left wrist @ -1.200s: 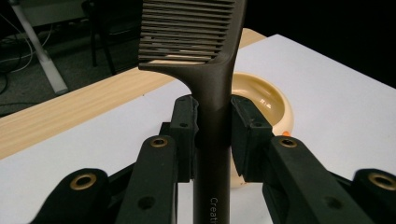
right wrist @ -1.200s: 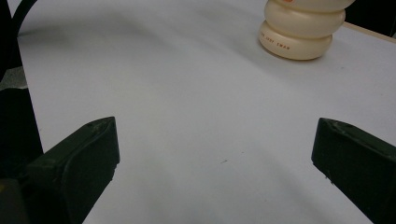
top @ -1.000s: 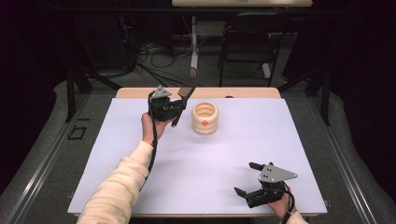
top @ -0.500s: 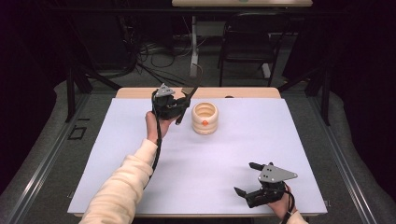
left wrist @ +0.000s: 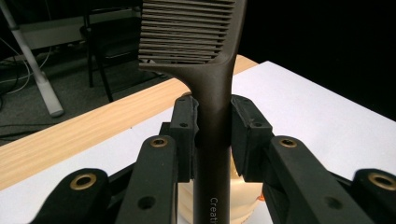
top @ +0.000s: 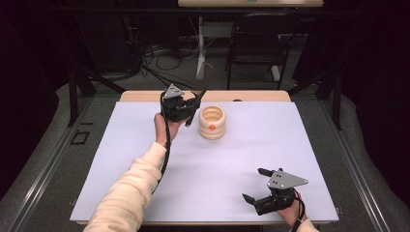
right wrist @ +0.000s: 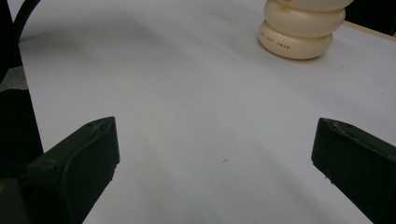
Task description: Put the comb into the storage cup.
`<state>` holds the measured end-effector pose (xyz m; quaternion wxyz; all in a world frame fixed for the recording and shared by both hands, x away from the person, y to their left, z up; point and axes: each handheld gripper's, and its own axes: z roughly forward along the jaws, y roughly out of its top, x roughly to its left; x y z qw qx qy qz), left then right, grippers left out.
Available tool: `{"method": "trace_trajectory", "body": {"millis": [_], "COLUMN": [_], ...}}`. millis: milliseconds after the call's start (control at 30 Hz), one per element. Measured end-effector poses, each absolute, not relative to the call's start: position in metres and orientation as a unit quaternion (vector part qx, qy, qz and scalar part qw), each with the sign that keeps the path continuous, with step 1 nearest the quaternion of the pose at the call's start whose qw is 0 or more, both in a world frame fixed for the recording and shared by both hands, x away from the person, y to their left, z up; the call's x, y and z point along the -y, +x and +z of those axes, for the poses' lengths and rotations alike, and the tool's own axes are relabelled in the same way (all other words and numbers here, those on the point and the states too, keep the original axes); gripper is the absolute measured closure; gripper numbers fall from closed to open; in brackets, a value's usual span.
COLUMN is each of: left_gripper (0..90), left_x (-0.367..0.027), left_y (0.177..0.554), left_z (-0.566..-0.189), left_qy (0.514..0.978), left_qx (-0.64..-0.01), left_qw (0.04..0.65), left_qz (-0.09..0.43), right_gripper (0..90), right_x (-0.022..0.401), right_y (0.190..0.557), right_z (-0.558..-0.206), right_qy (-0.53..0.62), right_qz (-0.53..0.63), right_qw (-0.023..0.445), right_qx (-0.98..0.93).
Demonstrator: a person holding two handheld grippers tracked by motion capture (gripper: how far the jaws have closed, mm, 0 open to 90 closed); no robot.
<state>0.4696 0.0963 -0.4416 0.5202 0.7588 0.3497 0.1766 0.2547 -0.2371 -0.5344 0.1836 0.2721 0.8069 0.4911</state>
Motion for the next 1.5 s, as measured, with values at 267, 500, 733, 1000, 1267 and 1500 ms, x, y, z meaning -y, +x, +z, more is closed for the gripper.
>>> {"method": "trace_trajectory", "body": {"millis": [267, 500, 733, 1000, 1267, 1500], "left_gripper": [72.3, 72.4, 72.4, 72.4, 72.4, 72.4], "left_x": [-0.093, -0.088, -0.082, -0.077, -0.072, -0.068], "left_y": [0.472, 0.474, 0.478, 0.479, 0.483, 0.485], "left_z": [-0.438, -0.436, -0.436, -0.435, -0.431, -0.434], "left_qy": [0.755, 0.751, 0.745, 0.739, 0.733, 0.728], "left_qx": [-0.347, -0.341, -0.339, -0.336, -0.327, -0.328], "left_qw": [0.527, 0.536, 0.545, 0.555, 0.568, 0.574], "left_qz": [0.180, 0.181, 0.180, 0.181, 0.183, 0.184], "right_gripper": [0.5, 0.5, 0.5, 0.4, 0.4, 0.4], "right_x": [0.237, 0.238, 0.238, 0.237, 0.238, 0.238], "right_y": [0.255, 0.255, 0.255, 0.254, 0.255, 0.255], "right_z": [-0.534, -0.534, -0.534, -0.534, -0.534, -0.534], "right_qy": [0.271, 0.272, 0.273, 0.273, 0.272, 0.271], "right_qz": [0.491, 0.490, 0.491, 0.491, 0.491, 0.492], "right_qw": [0.185, 0.185, 0.183, 0.183, 0.184, 0.185], "right_qx": [-0.807, -0.807, -0.807, -0.807, -0.807, -0.806]}}
